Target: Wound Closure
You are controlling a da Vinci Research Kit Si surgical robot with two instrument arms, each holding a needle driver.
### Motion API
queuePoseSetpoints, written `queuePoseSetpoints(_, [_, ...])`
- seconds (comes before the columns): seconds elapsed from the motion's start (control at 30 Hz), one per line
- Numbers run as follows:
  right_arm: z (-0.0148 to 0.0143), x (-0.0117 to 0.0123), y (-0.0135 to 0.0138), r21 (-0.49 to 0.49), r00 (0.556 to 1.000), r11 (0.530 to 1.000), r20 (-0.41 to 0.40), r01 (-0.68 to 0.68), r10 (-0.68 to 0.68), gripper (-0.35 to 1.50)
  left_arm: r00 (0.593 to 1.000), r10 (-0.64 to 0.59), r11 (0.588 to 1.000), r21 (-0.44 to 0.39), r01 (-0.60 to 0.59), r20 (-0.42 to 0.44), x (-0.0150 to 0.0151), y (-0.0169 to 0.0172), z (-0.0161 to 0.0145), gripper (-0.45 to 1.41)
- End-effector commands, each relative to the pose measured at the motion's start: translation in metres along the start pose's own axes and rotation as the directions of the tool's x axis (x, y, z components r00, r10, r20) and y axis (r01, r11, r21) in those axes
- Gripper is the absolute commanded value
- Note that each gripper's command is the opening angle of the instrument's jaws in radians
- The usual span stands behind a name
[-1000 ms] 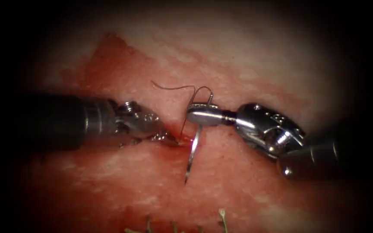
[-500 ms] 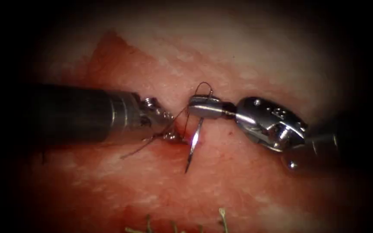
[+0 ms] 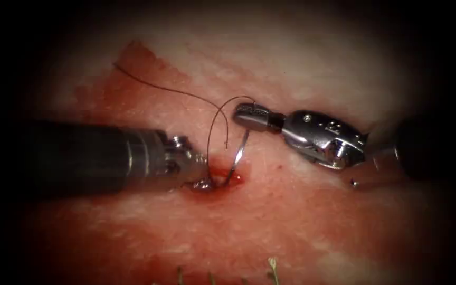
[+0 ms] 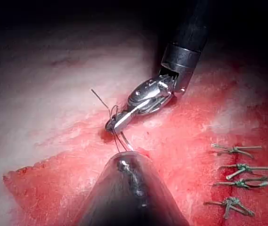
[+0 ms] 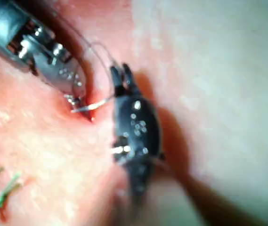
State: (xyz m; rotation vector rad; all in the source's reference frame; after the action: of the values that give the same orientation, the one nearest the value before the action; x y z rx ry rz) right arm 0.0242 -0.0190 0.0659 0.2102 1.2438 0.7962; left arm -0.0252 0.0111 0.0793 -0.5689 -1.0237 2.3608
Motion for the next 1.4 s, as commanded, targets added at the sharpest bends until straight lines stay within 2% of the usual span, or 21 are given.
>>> queuePoseSetpoints(0.03, [0.0004,-0.0010,-0.0007,0.001,1.000,1.000,0.004,0.010,-0.010,-0.35,1.000,0.000,1.000,-0.006,0.000,0.002,0.0001,0.0002,0.0009,-0.45])
queuePoseSetpoints(0.43, [0.0014,-0.0018,-0.0020,0.001,0.989,0.990,0.046,0.141,-0.141,-0.35,1.000,0.011,1.000,-0.006,-0.010,0.003,-0.0004,0.0012,-0.0003,-0.45])
queuePoseSetpoints(0.9, [0.0011,-0.0021,-0.0039,0.050,0.925,0.939,0.165,0.339,-0.343,-0.35,1.000,0.017,1.000,-0.002,-0.017,0.003,-0.0011,0.0013,-0.0007,-0.45])
queuePoseSetpoints(1.17, [0.0030,-0.0025,-0.0062,0.066,0.920,0.936,0.174,0.346,-0.352,-0.35,1.000,0.017,1.000,0.005,-0.017,0.002,-0.0011,0.0016,-0.0011,-0.45])
queuePoseSetpoints(1.4, [0.0029,-0.0025,-0.0063,0.071,0.919,0.936,0.176,0.345,-0.352,-0.35,1.000,0.021,0.999,0.035,-0.021,-0.012,-0.0015,0.0020,-0.0031,-0.45])
